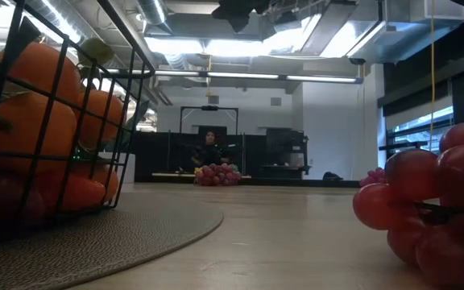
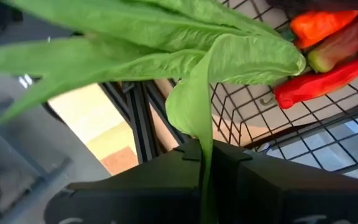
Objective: Build produce basket
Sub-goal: Put the lettuce into the wire basket
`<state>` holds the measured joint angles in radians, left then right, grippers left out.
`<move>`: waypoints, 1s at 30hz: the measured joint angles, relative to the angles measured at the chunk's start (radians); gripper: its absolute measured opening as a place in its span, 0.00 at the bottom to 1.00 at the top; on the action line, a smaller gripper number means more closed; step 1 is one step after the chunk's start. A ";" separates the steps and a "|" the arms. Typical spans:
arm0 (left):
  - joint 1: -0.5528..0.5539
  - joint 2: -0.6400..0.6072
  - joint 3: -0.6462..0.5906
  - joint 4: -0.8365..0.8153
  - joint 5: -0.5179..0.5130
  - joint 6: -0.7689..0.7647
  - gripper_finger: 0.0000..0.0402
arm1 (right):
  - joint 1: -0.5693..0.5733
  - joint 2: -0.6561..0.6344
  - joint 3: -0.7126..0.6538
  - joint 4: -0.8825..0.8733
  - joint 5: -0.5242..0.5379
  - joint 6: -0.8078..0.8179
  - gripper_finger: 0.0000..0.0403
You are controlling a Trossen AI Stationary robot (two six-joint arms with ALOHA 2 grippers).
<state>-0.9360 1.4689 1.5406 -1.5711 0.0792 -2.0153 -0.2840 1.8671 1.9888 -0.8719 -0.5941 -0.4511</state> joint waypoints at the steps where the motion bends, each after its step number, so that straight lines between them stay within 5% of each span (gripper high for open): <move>1: 0.001 0.000 0.000 0.000 -0.010 0.016 0.00 | 0.000 0.000 0.000 0.000 0.000 0.000 0.28; 14: 0.013 0.000 0.000 0.000 -0.001 0.090 0.19 | -0.001 0.000 0.000 0.000 0.006 0.000 0.28; 27: 0.009 -0.019 0.100 0.000 -0.042 0.059 0.20 | -0.043 -0.006 0.000 -0.047 0.055 -0.003 0.28; 30: -0.002 -0.018 0.136 0.001 -0.116 0.062 0.20 | -0.058 -0.029 0.000 -0.104 0.076 -0.022 0.28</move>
<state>-0.9375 1.4506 1.6769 -1.5705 -0.0373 -1.9533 -0.3423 1.8384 1.9888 -0.9758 -0.5178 -0.4729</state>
